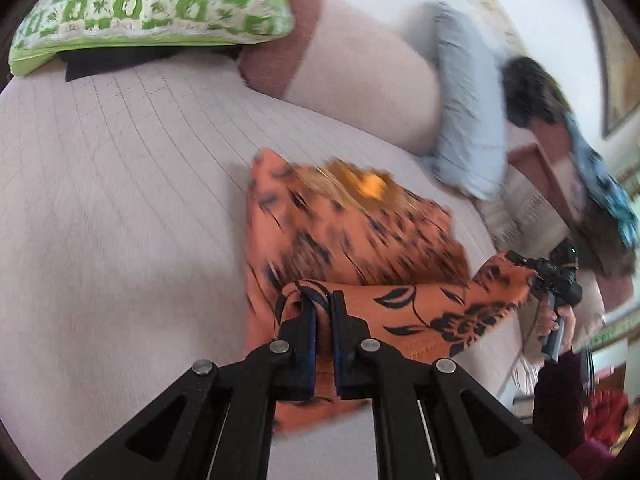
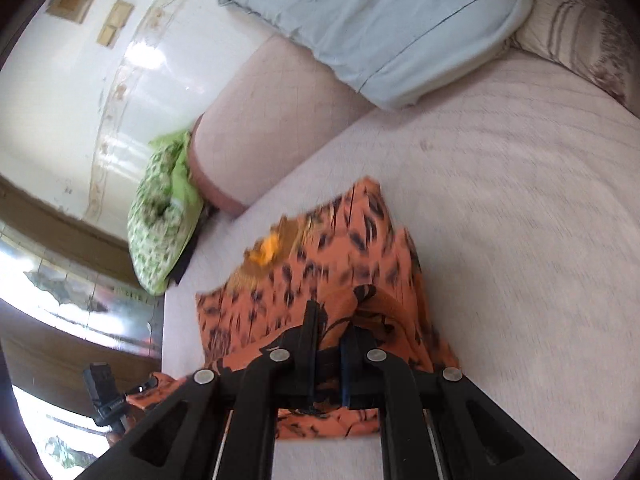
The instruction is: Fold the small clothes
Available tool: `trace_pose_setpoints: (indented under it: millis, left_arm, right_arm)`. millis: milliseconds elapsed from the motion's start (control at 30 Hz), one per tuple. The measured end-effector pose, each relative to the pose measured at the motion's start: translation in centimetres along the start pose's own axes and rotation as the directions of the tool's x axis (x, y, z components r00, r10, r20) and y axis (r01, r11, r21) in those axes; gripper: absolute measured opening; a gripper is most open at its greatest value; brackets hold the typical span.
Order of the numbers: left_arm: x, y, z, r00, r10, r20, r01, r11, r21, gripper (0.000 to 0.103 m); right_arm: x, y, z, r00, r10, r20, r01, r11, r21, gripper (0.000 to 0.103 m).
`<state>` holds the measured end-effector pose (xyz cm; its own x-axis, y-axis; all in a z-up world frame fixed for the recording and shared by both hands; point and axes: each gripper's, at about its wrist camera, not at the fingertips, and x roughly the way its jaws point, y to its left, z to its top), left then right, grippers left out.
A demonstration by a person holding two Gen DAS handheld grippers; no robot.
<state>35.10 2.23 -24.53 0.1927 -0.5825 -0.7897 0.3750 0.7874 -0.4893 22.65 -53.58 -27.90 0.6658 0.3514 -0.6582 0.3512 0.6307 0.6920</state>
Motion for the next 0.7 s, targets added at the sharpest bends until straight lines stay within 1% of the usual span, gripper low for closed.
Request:
trace_pose_setpoints:
  millis: [67, 133, 167, 200, 233, 267, 300, 367, 400, 433, 467, 500, 533, 567, 600, 633, 667, 700]
  left_arm:
    - [2.8, 2.0, 3.0, 1.000, 0.027, -0.006, -0.028, 0.998, -0.054, 0.006]
    - [5.5, 4.0, 5.2, 1.000, 0.020, -0.019, -0.022, 0.993, -0.119, 0.006]
    - [7.1, 5.1, 6.0, 0.999, 0.030, -0.036, -0.035, 0.988, -0.151, 0.006]
    - [8.5, 6.1, 6.5, 0.998, 0.031, -0.058, -0.041, 0.982, -0.183, 0.006]
    - [9.8, 6.8, 6.9, 0.997, 0.028, -0.069, -0.042, 0.978, -0.205, 0.006]
    - [10.8, 7.3, 7.1, 0.997, 0.029, -0.066, -0.043, 0.975, -0.216, 0.006]
    - [11.3, 7.7, 7.2, 0.999, 0.014, -0.053, -0.026, 0.971, -0.237, 0.006]
    - [11.4, 8.4, 6.9, 0.999, -0.042, -0.012, 0.037, 0.955, -0.295, 0.007]
    - [11.2, 8.6, 6.6, 0.998, -0.062, 0.007, 0.061, 0.950, -0.306, 0.010]
    - [10.8, 8.9, 6.2, 0.995, -0.088, 0.039, 0.096, 0.943, -0.320, 0.013]
    - [10.1, 9.2, 5.8, 0.990, -0.116, 0.078, 0.136, 0.930, -0.342, 0.022]
    - [9.4, 9.5, 5.3, 0.985, -0.127, 0.114, 0.160, 0.918, -0.363, 0.037]
    - [8.4, 9.7, 4.8, 0.980, -0.119, 0.162, 0.174, 0.906, -0.386, 0.045]
    - [7.1, 9.5, 4.1, 0.973, -0.087, 0.213, 0.169, 0.899, -0.403, 0.059]
    - [5.6, 9.1, 3.4, 0.963, -0.052, 0.266, 0.162, 0.897, -0.411, 0.062]
    - [3.9, 8.3, 2.6, 0.948, -0.024, 0.316, 0.158, 0.900, -0.406, 0.062]
    - [2.3, 7.2, 1.6, 0.932, -0.008, 0.361, 0.159, 0.908, -0.389, 0.063]
    - [0.9, 5.8, 0.5, 0.922, 0.015, 0.388, 0.141, 0.918, -0.371, 0.067]
  right_arm:
    - [3.4, -1.1, 2.8, 1.000, -0.001, 0.021, 0.000, 0.998, 0.064, 0.008]
    - [6.4, -2.4, 5.0, 0.999, -0.001, 0.040, -0.004, 0.992, 0.124, 0.008]
    - [8.0, -3.4, 5.9, 0.999, -0.005, 0.034, -0.001, 0.985, 0.174, 0.008]
    - [10.1, -4.9, 6.7, 1.000, 0.023, 0.006, -0.023, 0.965, 0.260, 0.009]
    - [11.4, -6.0, 6.9, 0.999, 0.045, -0.006, -0.041, 0.950, 0.308, 0.011]
    - [12.6, -7.2, 7.2, 0.998, 0.055, -0.002, -0.051, 0.934, 0.354, 0.011]
    - [13.2, -8.1, 7.2, 0.996, 0.086, 0.008, -0.082, 0.919, 0.386, 0.011]
    - [13.8, -10.3, 6.9, 0.978, 0.199, 0.065, -0.207, 0.864, 0.460, 0.011]
    - [13.8, -11.0, 6.6, 0.969, 0.230, 0.094, -0.247, 0.843, 0.477, 0.011]
    - [13.5, -11.8, 6.3, 0.955, 0.266, 0.132, -0.296, 0.822, 0.486, 0.011]
    - [13.1, -12.4, 5.9, 0.944, 0.288, 0.160, -0.329, 0.811, 0.483, 0.011]
    - [12.5, -12.9, 5.8, 0.941, 0.284, 0.185, -0.339, 0.809, 0.480, 0.012]
    - [11.6, -13.4, 5.6, 0.938, 0.274, 0.215, -0.345, 0.807, 0.479, 0.018]
    - [10.4, -13.9, 5.3, 0.930, 0.268, 0.250, -0.360, 0.798, 0.483, 0.026]
    - [9.4, -14.1, 5.0, 0.925, 0.266, 0.272, -0.370, 0.792, 0.485, 0.056]
    - [7.7, -14.1, 4.5, 0.923, 0.234, 0.307, -0.364, 0.792, 0.490, 0.082]
    - [6.3, -13.6, 4.1, 0.916, 0.199, 0.347, -0.354, 0.809, 0.470, 0.083]
    - [4.7, -12.0, 3.9, 0.915, 0.198, 0.352, -0.339, 0.851, 0.402, 0.083]
